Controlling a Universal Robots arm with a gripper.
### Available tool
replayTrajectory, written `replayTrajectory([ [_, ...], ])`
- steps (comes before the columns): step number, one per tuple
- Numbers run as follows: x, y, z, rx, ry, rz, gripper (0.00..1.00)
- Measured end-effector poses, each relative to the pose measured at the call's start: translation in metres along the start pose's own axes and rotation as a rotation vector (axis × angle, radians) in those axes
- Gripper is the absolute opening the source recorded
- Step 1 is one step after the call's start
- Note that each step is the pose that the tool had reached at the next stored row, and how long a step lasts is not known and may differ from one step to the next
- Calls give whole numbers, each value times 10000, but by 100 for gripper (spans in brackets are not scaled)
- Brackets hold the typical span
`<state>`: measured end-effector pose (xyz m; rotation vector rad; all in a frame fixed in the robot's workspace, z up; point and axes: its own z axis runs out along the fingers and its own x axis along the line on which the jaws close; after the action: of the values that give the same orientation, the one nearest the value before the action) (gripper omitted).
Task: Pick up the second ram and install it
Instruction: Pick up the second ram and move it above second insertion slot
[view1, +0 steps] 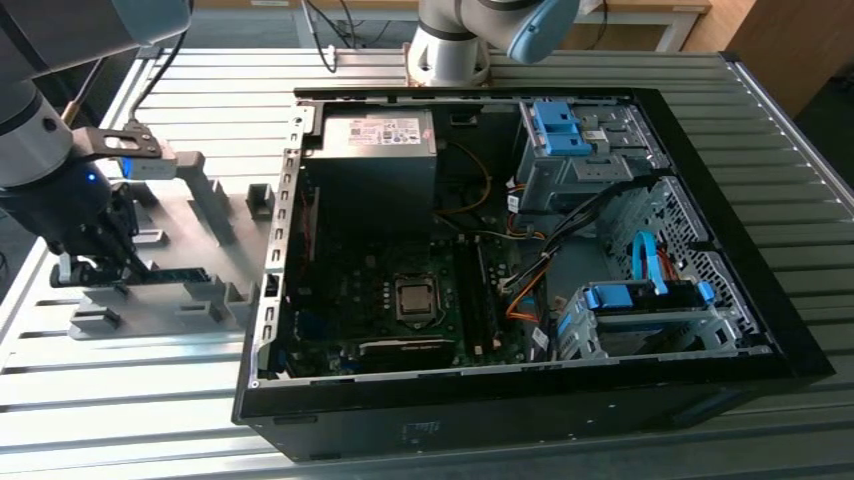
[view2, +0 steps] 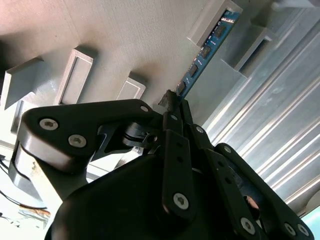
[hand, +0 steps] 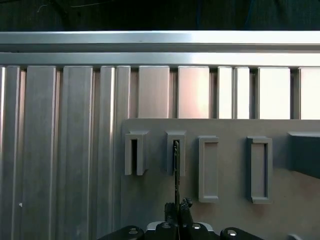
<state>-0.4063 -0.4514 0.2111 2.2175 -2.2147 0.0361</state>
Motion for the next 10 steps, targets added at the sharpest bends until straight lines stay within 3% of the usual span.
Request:
replayTrajectory([
  [10, 1, -1, -33, 0, 0, 0, 14],
])
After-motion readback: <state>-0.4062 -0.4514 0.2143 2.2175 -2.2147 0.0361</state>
